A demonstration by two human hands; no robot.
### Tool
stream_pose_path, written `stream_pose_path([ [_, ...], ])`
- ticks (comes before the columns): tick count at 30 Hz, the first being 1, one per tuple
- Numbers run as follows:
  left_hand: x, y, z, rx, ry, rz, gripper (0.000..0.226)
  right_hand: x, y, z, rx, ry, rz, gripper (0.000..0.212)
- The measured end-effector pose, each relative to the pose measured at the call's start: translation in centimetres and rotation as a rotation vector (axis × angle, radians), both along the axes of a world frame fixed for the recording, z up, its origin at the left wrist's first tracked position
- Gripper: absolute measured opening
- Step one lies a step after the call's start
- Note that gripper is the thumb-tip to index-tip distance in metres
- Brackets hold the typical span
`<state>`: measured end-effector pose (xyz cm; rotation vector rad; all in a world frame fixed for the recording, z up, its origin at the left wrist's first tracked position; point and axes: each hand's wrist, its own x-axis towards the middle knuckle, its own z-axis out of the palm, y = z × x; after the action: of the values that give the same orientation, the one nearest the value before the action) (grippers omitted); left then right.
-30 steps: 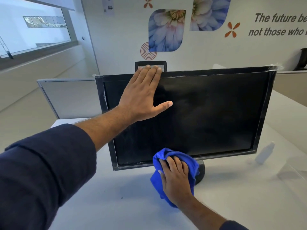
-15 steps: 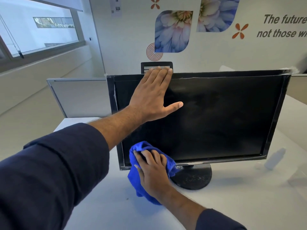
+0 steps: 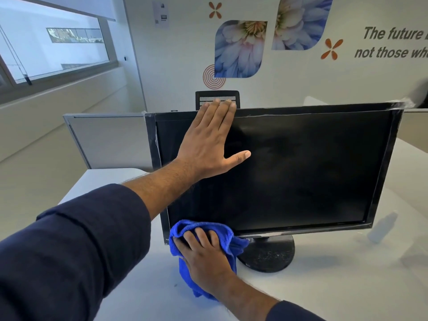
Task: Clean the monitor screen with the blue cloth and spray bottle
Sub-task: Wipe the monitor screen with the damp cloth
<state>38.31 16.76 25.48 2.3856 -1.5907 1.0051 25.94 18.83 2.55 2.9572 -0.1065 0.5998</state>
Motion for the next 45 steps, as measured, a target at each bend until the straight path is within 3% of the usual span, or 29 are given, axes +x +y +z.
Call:
stream_pose_path([
  [11,-0.4,1.2,0.0,-0.010,0.021,-0.036,0.094,-1.1,-0.1,-0.2,0.044,-0.009,-0.069,0.057],
  [17,-1.6,8.1,-8.4,-0.128,0.153,-0.069,0.076,-1.8,-1.0,-0.8,0.077,-0.034,-0.094,0.055],
  [20,-1.3,12.7,-14.2,-0.343,0.333,0.019,0.064,-2.5,-2.0,-1.7,0.063,-0.093,-0.098,0.046],
  [23,-1.9,15.5,-18.6,-0.526,0.636,0.224,0.058,-2.9,-2.7,-1.8,0.051,-0.131,-0.089,0.041],
  [25,-2.7,16.0,-20.7,-0.583,0.906,0.344,0.054,-2.9,-2.7,-1.6,0.052,-0.134,-0.079,0.041],
  [28,-3.6,15.2,-22.3,-0.599,1.204,0.339,0.041,-2.7,-2.5,-1.4,0.075,-0.121,-0.080,0.041],
  [37,-3.1,14.8,-22.3,-0.694,1.356,0.344,0.033,0.6,0.0,1.1,0.086,-0.090,-0.010,0.047],
  [45,-2.9,14.7,-21.8,-0.676,1.343,0.392,0.033,-0.4,-1.7,-0.6,-0.043,-0.026,0.049,0.051],
])
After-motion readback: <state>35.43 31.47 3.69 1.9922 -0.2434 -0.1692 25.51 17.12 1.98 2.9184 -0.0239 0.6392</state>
